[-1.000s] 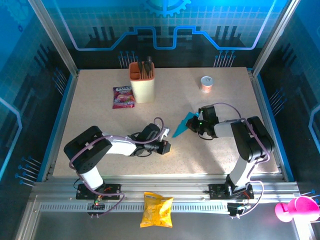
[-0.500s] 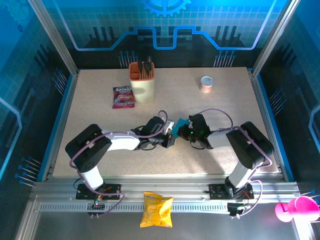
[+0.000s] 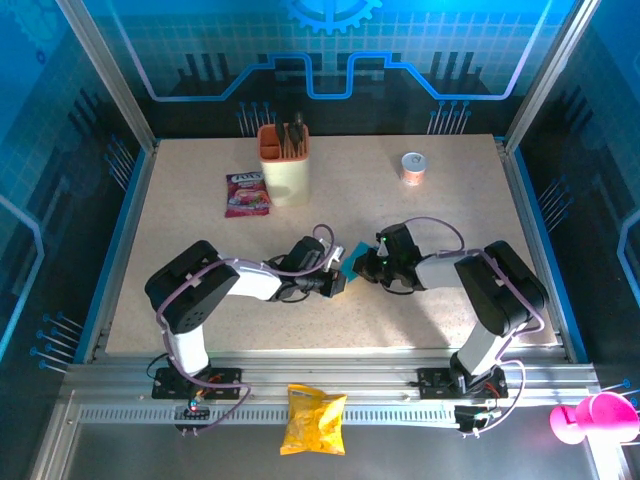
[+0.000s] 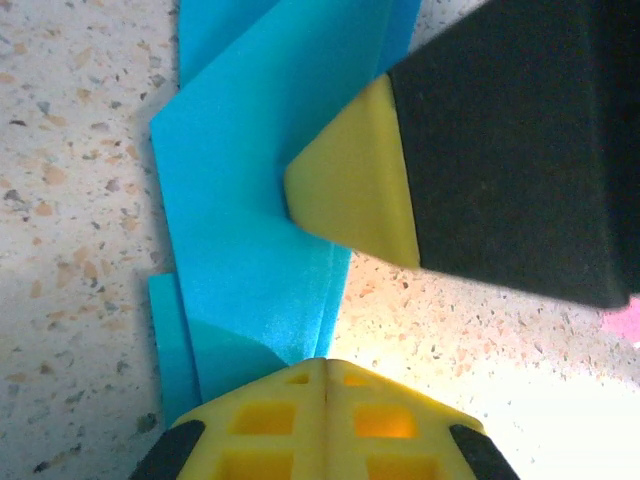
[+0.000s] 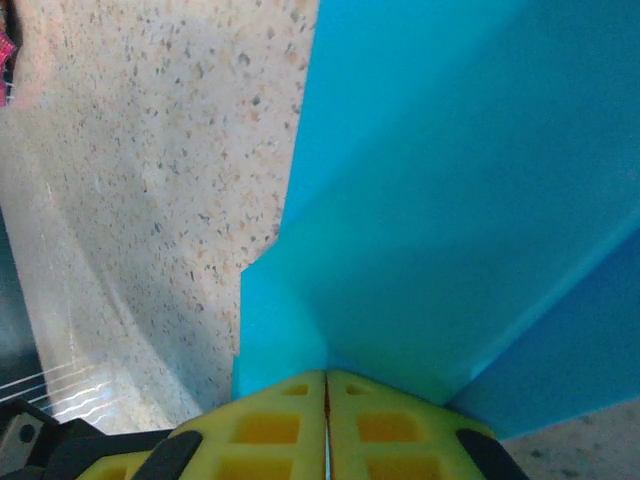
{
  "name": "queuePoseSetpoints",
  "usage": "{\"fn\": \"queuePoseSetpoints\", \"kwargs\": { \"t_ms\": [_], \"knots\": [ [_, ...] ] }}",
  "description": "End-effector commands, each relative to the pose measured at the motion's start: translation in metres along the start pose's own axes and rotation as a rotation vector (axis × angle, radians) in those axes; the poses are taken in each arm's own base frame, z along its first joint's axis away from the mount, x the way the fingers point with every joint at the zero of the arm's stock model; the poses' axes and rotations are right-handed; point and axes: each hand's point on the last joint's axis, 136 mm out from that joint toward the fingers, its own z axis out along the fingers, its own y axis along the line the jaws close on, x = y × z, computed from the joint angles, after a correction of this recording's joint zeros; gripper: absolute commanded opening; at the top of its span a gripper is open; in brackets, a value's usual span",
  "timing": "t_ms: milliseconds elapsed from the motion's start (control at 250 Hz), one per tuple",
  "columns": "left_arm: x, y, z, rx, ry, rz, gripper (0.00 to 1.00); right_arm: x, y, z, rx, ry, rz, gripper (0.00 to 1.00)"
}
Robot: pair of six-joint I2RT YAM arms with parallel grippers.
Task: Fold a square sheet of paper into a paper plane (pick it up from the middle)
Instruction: Fold the wing for the fifth time at the center of the table.
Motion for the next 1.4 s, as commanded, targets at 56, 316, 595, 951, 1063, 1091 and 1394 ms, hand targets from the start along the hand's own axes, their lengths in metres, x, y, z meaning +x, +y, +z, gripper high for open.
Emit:
{"fn": "queuePoseSetpoints", "kwargs": {
  "t_ms": [56,316,595,951,1063,1091,1394],
  "knots": [
    [0.062,0.033,0.002,-0.083,0.158,-0.059,0.0,-0.018,-0.019,-0.002,0.044,0.047,0.054,0.12],
    [0.073,0.038,0.002,-0.089,0.176,-0.074,0.0,-0.051,-0.048,-0.012,0.092,-0.01,0.122,0.12],
    [0.076,0.039,0.004,-0.083,0.181,-0.086,0.0,-0.095,-0.077,-0.044,0.14,-0.122,0.185,0.12],
    [0.055,0.015,-0.01,-0.014,0.121,-0.144,0.0,-0.102,-0.04,-0.084,0.067,-0.203,0.17,0.13],
    [0.01,-0.019,-0.036,0.055,0.003,-0.159,0.24,-0.083,-0.025,-0.093,0.061,-0.193,0.124,0.14],
    [-0.002,-0.024,-0.044,0.054,-0.031,-0.156,0.3,-0.076,-0.023,-0.094,0.06,-0.188,0.112,0.14],
    [-0.067,0.011,-0.071,-0.072,-0.113,-0.233,0.43,-0.024,-0.027,-0.068,-0.019,-0.098,0.116,0.01]
  ]
}}
